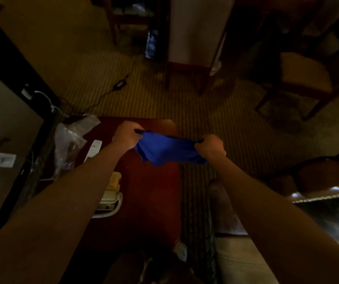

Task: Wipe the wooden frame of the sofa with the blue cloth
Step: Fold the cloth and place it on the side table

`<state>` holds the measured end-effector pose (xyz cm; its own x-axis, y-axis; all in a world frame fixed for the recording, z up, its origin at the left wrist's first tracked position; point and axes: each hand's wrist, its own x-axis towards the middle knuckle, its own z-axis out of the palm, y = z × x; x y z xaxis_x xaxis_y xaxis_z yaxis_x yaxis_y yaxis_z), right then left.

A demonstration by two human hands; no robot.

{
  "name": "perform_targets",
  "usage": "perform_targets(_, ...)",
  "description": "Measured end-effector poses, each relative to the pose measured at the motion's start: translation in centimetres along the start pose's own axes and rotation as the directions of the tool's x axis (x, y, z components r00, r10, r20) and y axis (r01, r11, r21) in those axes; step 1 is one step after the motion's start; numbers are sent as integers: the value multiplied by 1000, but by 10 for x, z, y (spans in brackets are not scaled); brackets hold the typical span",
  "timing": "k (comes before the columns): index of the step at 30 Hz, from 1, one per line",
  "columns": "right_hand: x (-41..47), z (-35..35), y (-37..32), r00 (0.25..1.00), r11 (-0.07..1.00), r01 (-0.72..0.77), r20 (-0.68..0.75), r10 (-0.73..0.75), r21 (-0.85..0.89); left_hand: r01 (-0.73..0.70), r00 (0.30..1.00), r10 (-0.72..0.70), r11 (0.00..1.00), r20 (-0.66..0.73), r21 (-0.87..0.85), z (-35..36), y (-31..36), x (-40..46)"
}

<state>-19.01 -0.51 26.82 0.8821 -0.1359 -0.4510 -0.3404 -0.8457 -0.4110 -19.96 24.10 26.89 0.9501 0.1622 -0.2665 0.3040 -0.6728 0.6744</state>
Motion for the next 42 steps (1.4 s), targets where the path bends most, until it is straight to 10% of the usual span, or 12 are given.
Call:
perform_targets(20,135,8,-84,973,953,200,-164,-164,229,139,980,-151,985,-131,-99,-46,-38,106)
perform_targets(29,197,26,-65,871,878,478,-129,-475,-4,157,965,-137,985,-225,71,-7,-48,132)
perform_targets(42,223,142,33,977,984,-40,212,2,172,372,896,-382,924,225,87,126,-178,95)
